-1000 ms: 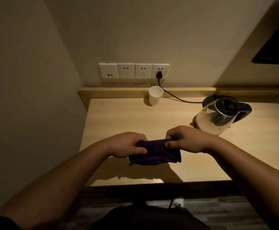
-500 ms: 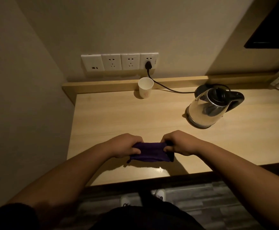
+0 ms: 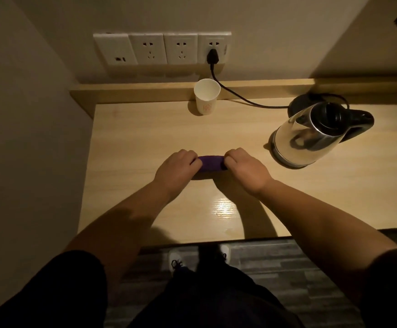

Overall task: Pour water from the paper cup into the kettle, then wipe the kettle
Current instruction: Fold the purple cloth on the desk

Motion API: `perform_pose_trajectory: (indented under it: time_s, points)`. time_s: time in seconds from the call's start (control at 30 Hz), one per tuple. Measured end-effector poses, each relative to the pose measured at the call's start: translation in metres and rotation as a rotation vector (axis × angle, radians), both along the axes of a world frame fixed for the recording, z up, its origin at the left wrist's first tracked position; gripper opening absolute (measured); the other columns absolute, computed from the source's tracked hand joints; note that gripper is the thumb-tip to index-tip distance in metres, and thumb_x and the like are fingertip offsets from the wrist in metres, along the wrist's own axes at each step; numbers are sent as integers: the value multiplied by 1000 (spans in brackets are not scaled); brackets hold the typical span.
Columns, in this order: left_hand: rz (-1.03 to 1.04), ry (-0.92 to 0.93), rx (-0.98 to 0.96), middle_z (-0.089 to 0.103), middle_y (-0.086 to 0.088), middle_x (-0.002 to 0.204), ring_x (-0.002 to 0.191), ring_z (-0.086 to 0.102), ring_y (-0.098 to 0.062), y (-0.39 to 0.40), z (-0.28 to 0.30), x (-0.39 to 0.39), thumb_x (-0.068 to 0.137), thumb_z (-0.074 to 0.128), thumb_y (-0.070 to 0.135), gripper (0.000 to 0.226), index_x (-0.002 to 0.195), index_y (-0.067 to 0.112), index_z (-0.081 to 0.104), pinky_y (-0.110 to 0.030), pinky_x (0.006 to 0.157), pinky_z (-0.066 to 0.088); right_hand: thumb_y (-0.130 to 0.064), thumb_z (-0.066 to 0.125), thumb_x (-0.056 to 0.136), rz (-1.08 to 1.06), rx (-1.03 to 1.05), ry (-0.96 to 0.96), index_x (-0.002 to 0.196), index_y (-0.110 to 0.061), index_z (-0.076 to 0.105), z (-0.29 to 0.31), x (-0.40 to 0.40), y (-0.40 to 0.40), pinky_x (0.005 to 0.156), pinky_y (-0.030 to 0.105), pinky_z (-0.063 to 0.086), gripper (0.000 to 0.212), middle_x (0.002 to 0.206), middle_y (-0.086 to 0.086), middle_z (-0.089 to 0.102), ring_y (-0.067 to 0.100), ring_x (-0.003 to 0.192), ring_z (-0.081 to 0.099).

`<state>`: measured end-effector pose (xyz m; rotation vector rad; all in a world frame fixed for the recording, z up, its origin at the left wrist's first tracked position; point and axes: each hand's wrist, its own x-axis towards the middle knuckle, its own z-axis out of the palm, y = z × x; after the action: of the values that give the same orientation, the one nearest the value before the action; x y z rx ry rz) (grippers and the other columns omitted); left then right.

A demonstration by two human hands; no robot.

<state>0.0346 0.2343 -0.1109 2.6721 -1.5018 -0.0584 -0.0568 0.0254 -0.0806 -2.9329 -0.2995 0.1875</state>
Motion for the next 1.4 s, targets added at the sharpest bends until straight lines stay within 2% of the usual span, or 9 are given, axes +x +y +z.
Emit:
perform_pose_trajectory:
  time_s: [0.33, 0.47, 0.63, 0.8, 0.93, 1.03, 1.17, 1.27, 1.4]
  points:
    - [-116, 40, -4, 63, -15, 105, 92, 58, -32, 48, -44, -83, 76, 71, 17, 41, 114, 4, 64, -40, 75, 48, -19, 39, 91, 162, 19, 127, 99, 6, 69, -40, -79, 26, 74, 43, 58, 40, 109, 22, 67, 37, 95, 64]
    - [-110, 41, 14, 60, -16, 121, 109, 54, -32, 65, -50, -94, 88, 54, 38, 53, 127, 3, 58, -43, 86, 43, -20, 60, 90, 95, 6, 109, 113, 9, 67, -45, -98, 30, 96, 42, 53, 38, 126, 26, 62, 38, 110, 62]
    - [-39, 96, 209, 49, -11, 140, 128, 44, -29, 65, -50, -101, 93, 40, 50, 62, 141, 10, 43, -45, 104, 33, -54, 36, 100, 100, -139, 284, 152, 2, 21, -58, -116, 32, 120, 47, 14, 78, 162, 21, 13, 34, 150, 15]
    - [-5, 155, 330, 1, -5, 161, 147, -2, -20, 76, -51, -109, 97, 16, 57, 70, 153, 16, 5, -43, 113, -10, -67, 18, 96, 103, -279, 390, 154, -3, -6, -61, -119, 35, 119, 51, -3, 89, 162, 18, -14, 31, 150, -15]
    - [-5, 205, 317, -8, -2, 160, 146, -11, -17, 79, -45, -109, 97, 12, 59, 71, 153, 18, 0, -42, 111, -20, -66, 23, 97, 95, -246, 431, 156, -7, -1, -52, -113, 36, 119, 49, -3, 87, 164, 14, -10, 28, 151, -11]
    - [2, 227, 276, 7, -2, 161, 147, 2, -19, 73, -29, -101, 99, 22, 54, 64, 153, 19, 16, -43, 116, -6, -54, 40, 99, 43, -75, 404, 154, -15, 27, -31, -101, 31, 120, 43, 15, 69, 162, 10, 22, 27, 147, 22]
    - [154, 341, 78, 60, -1, 122, 108, 56, -21, 55, 4, -82, 97, 39, 43, 39, 126, 21, 54, -36, 87, 43, -36, 46, 101, -26, 78, 371, 120, -18, 63, 13, -72, 28, 83, 33, 49, 32, 117, 4, 66, 20, 103, 61]
    - [217, 540, 183, 61, -2, 80, 71, 55, -19, 34, 25, -64, 97, 37, 42, 34, 83, 19, 57, -33, 59, 38, -38, 46, 102, -86, 120, 649, 100, -10, 67, 47, -42, 29, 69, 31, 45, 35, 86, 6, 66, 19, 77, 62]
    - [247, 1061, 538, 66, -1, 64, 53, 59, -11, 19, 41, -48, 97, 39, 40, 44, 70, 15, 62, -24, 54, 44, -30, 46, 104, -242, 272, 1215, 80, -11, 60, 69, -15, 31, 56, 19, 45, 33, 64, 0, 58, 10, 55, 55]
